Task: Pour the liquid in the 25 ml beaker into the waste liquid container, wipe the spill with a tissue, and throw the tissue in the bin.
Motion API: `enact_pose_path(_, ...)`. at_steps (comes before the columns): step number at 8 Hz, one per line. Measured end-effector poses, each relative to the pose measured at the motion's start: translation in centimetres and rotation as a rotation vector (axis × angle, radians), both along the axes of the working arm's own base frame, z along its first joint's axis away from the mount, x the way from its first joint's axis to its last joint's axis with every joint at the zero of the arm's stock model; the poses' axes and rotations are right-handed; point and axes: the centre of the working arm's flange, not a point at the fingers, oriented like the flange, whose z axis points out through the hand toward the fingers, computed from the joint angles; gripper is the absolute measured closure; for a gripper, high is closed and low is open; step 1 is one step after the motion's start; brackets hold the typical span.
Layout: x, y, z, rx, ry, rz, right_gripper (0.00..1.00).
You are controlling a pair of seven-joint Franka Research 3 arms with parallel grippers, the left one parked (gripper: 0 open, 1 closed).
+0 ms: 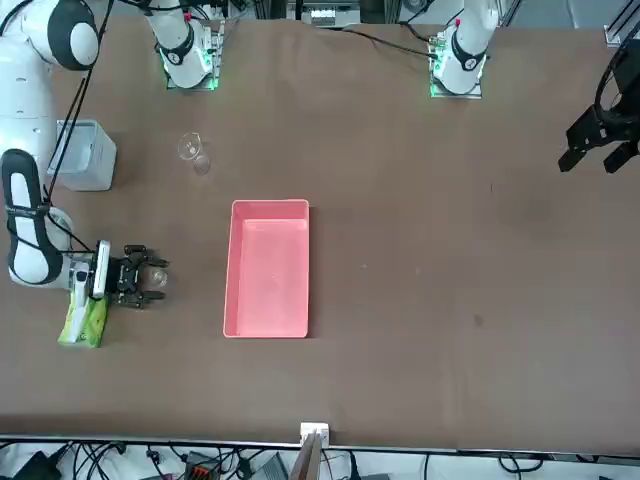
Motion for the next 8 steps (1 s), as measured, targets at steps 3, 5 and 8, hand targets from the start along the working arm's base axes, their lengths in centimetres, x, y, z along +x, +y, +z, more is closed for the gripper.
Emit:
enact_pose_path(3, 0.05, 0.1, 0.0, -0.001, -0.001, 0.0, 0.41)
enact_pose_path(5, 0.1, 0.08, 0.05, -0.001, -0.003, -0.001, 0.52)
enact_pose_path(8, 0.32, -0.01, 0.3, -0.004, -0.009, -0.002, 0.52)
